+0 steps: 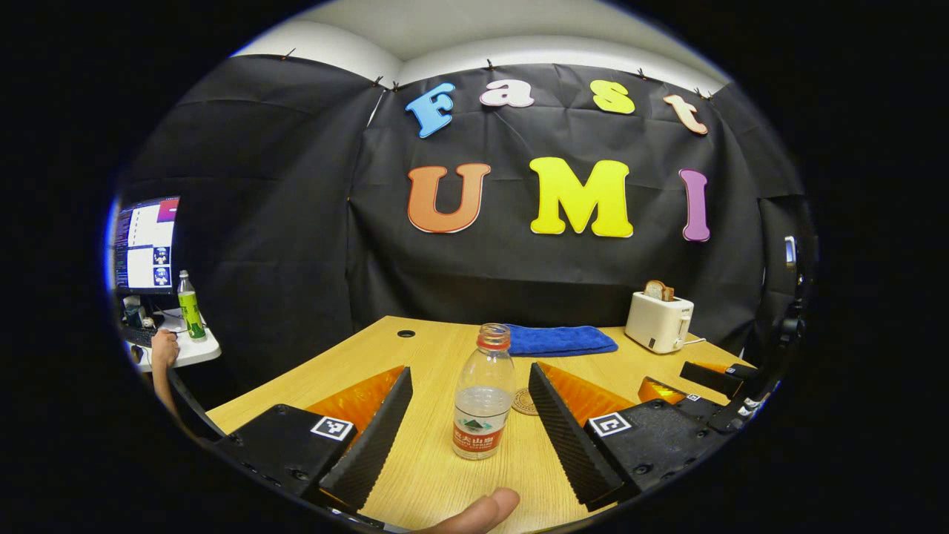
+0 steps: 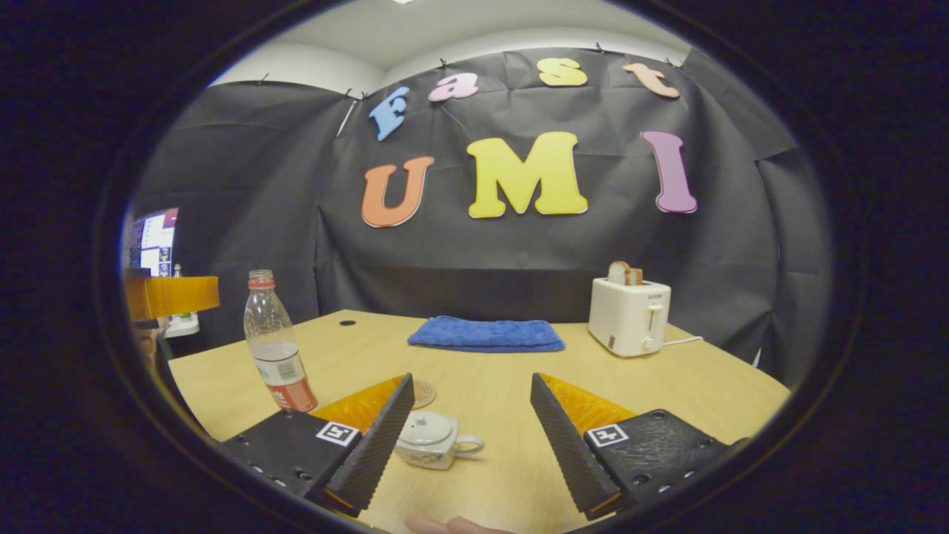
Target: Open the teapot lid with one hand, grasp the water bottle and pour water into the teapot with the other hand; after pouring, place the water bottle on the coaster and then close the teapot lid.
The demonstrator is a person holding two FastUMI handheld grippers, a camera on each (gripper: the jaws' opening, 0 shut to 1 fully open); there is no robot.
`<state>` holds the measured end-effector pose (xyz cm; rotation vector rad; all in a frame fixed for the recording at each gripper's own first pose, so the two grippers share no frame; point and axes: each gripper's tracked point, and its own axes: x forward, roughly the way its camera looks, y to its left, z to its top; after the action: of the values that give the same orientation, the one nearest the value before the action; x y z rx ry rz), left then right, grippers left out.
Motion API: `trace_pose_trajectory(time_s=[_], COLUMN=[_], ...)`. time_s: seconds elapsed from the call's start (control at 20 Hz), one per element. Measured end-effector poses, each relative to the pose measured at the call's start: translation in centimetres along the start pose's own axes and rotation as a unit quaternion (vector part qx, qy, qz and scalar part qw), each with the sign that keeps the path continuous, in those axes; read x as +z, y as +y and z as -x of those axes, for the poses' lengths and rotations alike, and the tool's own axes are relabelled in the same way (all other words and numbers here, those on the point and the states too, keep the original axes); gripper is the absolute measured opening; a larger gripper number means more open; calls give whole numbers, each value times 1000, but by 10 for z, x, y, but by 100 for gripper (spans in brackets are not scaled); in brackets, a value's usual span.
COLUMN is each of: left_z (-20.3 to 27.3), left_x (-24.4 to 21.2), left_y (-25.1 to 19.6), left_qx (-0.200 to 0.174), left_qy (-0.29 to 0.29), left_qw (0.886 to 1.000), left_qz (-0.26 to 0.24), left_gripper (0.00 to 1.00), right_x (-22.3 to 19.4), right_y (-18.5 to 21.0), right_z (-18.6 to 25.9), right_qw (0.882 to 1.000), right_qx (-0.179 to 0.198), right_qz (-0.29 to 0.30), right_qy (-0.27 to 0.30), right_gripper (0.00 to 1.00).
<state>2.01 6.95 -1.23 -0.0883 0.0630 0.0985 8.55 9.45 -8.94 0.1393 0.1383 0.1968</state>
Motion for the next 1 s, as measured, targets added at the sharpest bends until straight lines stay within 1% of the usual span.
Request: trace_pose_trajectory(time_s=[0.05, 0.15, 0.2, 0.3, 0.45, 0.5, 0.55, 0.6, 0.65, 0.75, 0.8, 0.85, 0.9, 1.0], left_z=[-1, -3, -3, -5, -8, -10, -10, -10, -12, -13, -15, -16, -17, -19], left_x=[0, 1, 0, 1, 1, 1, -1, -2, -2, -6, -6, -7, -8, -13], left_y=[2, 6, 7, 13, 14, 12, 12, 13, 13, 12, 13, 13, 14, 13], left_qx=[1, 3, 4, 11, 10, 7, 7, 7, 5, -2, -4, -6, -6, -5], left_qy=[-2, -3, -5, -7, -10, -10, -9, -9, -8, -5, -4, -4, -3, 3], left_qw=[1000, 1000, 1000, 1000, 999, 999, 999, 999, 999, 999, 999, 999, 999, 999], left_qz=[0, -2, -8, -24, -39, -40, -40, -39, -36, -31, -32, -35, -39, -44], left_gripper=[99, 99, 99, 99, 99, 99, 99, 99, 99, 99, 99, 99, 99, 99], right_x=[-5, -11, -14, -19, -32, -35, -37, -39, -44, -50, -48, -47, -43, -48], right_y=[2, 8, 10, 18, 26, 27, 29, 28, 26, 30, 31, 31, 34, 38], right_z=[-3, -16, -20, -27, -37, -39, -42, -44, -46, -49, -51, -50, -52, -50], right_qw=[1000, 1000, 1000, 1000, 999, 999, 999, 999, 999, 998, 998, 999, 999, 999], right_qx=[3, 5, 5, 7, 5, 6, 5, 0, -3, 3, 3, 2, 6, 4], right_qz=[-1, 2, 4, 11, 22, 22, 19, 14, 7, -6, -5, 2, 11, 13], right_qy=[4, 9, 12, 18, 33, 35, 37, 41, 48, 60, 57, 53, 47, 48], right_gripper=[95, 97, 95, 96, 87, 83, 77, 73, 63, 43, 49, 44, 44, 29])
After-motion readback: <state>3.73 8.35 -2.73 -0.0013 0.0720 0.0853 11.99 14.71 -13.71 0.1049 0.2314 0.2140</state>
